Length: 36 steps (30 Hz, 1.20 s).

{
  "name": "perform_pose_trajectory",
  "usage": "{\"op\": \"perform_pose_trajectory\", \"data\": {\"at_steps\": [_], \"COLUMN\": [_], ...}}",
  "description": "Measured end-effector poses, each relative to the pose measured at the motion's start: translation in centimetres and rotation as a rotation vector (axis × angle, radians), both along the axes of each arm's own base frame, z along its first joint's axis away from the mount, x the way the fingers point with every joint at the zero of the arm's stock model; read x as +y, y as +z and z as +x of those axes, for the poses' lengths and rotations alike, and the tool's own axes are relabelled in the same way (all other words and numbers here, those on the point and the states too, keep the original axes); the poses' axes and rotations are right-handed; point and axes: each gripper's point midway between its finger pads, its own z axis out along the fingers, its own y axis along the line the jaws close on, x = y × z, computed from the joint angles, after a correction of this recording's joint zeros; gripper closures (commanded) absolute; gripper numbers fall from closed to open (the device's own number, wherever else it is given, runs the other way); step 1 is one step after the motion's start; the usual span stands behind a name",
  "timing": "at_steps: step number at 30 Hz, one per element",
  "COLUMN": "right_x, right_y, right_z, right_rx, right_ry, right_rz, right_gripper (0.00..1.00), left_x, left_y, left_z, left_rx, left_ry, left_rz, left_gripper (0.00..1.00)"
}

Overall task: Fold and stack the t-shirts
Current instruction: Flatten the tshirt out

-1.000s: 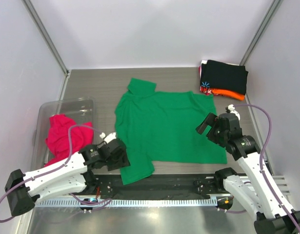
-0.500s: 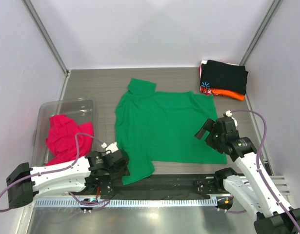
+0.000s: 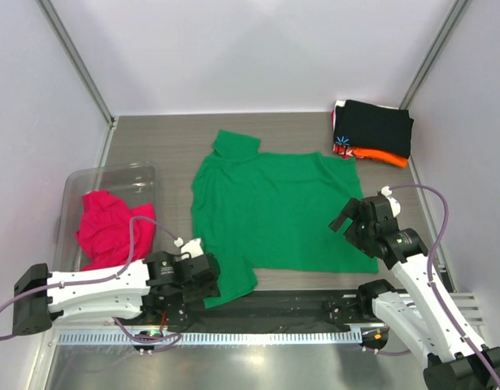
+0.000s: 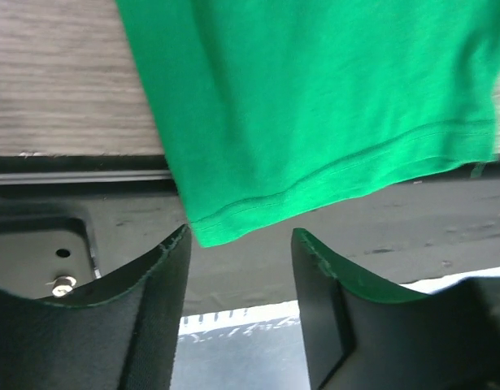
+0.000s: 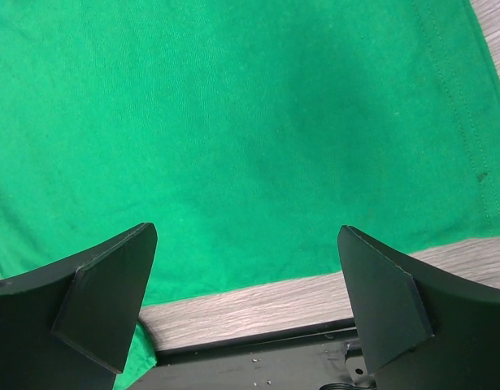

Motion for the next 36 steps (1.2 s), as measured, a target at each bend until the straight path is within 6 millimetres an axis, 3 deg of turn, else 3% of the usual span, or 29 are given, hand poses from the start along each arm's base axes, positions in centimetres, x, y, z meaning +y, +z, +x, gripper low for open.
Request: {"op": "perform_pose_trajectory", "data": {"at_steps": [12,15,18,19,22,31,36], "right_x": [-0.2,-0.5,-1.3,-1.6,-2.4,-4.2,-3.7], "right_y": [-0.1,-0.5,-1.2,-1.5,-2.8,-4.3,-6.3], "right_z": [0.0,-0.1,-0.5,-0.7,-1.6,-2.1,-1.5], "right_rx": [0.003,0.008,0.015,0.023,0.067,0.136,0.190], "right_ry": [-0.011,-0.037,-0.108,-0.133,-0.198,-0.380,-0.385], "right_rz": [-0.004,-0.013,-0.018,-0.020,-0.038,-0.083,-0.082], "right_gripper": [0.00,0.00,0.00,0.00,0.00,0.02,0.09], "left_x": [0.8,0.9,1.0,0.9,0.4,-1.0,-1.1], "left_y": [-2.3,-2.4,-2.6,-2.7,-2.5,-0.8,0.2], "left_z": [-1.9,-1.9,-1.8,-1.7,-1.1,1.9,3.2], "left_rx": [0.044,0.043,0.039,0.034,0.009,-0.130,-0.171], "left_ry": [-0.062,-0.064,-0.068,-0.068,-0.069,-0.049,-0.020], "left_rz": [0.132,0.143,0.159,0.162,0.163,0.152,0.128], "left_gripper": [0.59,0.67,0.81,0.89,1.00,1.00,1.00]}}
